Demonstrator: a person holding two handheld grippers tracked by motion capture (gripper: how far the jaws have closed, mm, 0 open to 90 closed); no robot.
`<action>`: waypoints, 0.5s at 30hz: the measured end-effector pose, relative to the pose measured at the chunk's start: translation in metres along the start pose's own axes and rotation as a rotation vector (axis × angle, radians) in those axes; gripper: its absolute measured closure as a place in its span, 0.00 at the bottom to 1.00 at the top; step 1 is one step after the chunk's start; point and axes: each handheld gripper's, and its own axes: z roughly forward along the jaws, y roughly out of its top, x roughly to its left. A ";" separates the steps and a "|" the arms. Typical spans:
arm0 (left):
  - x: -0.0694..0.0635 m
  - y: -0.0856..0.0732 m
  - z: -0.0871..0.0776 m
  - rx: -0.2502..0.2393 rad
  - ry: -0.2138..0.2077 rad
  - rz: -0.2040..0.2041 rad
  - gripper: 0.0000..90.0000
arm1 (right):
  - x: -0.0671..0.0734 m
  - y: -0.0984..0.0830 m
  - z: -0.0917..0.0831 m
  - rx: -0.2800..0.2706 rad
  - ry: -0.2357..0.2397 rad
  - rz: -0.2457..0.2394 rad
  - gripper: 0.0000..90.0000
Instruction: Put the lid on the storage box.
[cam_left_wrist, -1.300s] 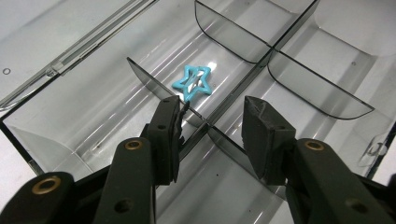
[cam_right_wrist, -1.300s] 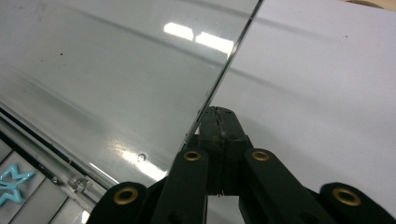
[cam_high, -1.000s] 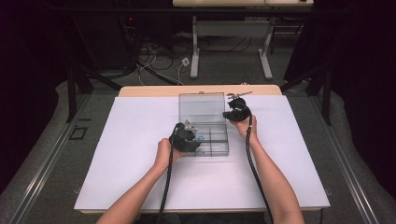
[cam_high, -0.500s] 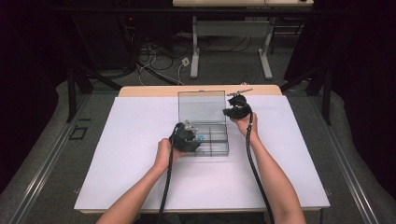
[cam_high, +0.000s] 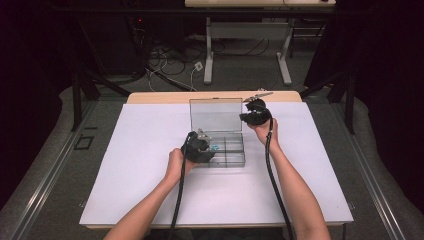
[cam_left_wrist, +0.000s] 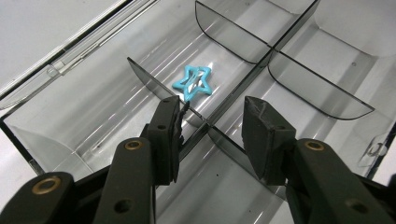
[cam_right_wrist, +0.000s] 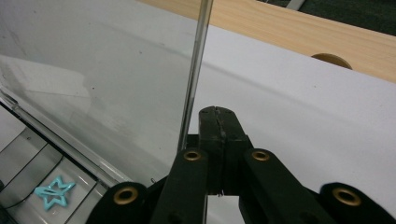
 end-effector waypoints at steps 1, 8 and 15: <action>0.000 0.000 0.000 0.001 0.000 0.000 0.64 | 0.000 0.000 -0.001 0.001 0.002 0.002 1.00; 0.000 0.001 0.000 0.000 0.005 0.006 0.64 | 0.000 0.000 -0.004 -0.003 0.014 0.010 1.00; 0.001 0.002 0.000 -0.006 -0.005 0.022 0.63 | 0.000 -0.002 -0.006 -0.014 0.028 0.014 1.00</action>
